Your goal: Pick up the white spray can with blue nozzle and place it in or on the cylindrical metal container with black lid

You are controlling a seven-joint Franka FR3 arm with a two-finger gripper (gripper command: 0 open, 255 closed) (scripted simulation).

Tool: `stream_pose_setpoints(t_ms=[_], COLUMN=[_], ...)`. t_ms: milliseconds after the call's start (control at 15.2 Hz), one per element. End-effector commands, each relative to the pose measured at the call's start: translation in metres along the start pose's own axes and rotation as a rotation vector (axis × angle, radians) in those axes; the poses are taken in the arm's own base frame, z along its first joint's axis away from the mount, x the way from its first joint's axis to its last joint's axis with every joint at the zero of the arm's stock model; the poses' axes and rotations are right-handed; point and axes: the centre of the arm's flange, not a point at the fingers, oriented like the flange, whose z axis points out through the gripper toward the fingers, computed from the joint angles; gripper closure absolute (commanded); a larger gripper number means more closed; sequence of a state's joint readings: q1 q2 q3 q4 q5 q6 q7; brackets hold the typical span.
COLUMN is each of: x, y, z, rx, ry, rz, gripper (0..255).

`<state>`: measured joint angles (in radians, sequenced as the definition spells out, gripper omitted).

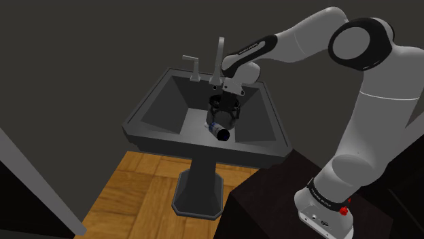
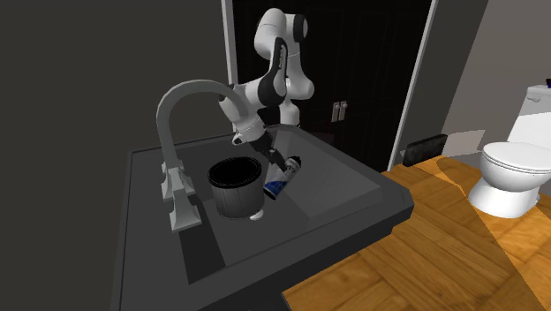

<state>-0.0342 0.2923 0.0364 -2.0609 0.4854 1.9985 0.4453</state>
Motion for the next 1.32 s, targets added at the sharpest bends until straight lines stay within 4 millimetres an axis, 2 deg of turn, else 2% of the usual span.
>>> stream_pose_setpoints(t_ms=[0, 396, 924, 990, 1254], x=[0.005, 0.005, 0.005, 0.005, 0.005], y=[0.003, 0.003, 0.003, 0.003, 0.003], z=[0.011, 0.046, 0.046, 0.046, 0.046], rx=[-0.001, -0.001, -0.001, -0.001, -0.001], ry=[-0.005, -0.005, -0.005, -0.005, -0.005], rz=[-0.001, -0.001, -0.001, -0.001, -0.001], gripper=[0, 0, 0, 255, 255])
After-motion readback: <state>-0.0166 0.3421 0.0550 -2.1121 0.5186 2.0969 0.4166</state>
